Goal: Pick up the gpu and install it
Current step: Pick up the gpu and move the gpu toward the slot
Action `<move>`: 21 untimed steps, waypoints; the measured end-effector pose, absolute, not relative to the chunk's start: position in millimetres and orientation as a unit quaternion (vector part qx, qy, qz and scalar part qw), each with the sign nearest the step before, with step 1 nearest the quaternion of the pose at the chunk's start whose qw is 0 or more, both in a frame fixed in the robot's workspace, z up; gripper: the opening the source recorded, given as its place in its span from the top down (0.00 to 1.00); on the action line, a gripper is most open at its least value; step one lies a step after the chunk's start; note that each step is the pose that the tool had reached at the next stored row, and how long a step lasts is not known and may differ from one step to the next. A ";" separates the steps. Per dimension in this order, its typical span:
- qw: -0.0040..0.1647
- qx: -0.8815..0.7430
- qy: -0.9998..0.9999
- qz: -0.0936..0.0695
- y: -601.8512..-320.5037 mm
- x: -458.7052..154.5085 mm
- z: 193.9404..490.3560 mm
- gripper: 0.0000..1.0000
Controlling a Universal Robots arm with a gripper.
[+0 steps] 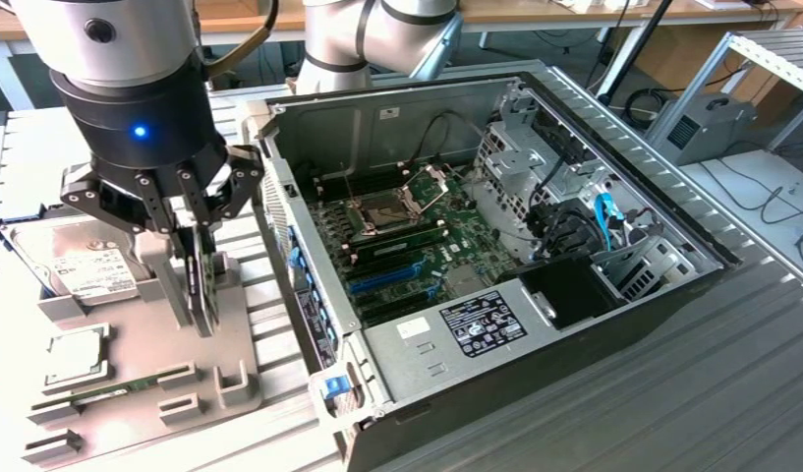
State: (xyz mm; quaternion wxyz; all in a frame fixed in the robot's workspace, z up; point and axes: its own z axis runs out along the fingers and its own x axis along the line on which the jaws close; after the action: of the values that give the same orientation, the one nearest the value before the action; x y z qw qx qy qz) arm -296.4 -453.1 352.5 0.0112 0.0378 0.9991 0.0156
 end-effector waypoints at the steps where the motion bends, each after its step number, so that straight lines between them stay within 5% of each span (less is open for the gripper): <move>1: 0.011 0.038 0.999 0.016 -453.1 -296.4 353.0 0.74; 21: 0.011 0.038 0.999 0.016 -453.1 -296.4 363.4 0.74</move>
State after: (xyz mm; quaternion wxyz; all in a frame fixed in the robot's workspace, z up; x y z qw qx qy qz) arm -296.4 -453.1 363.4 0.0112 0.0378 0.9991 0.0156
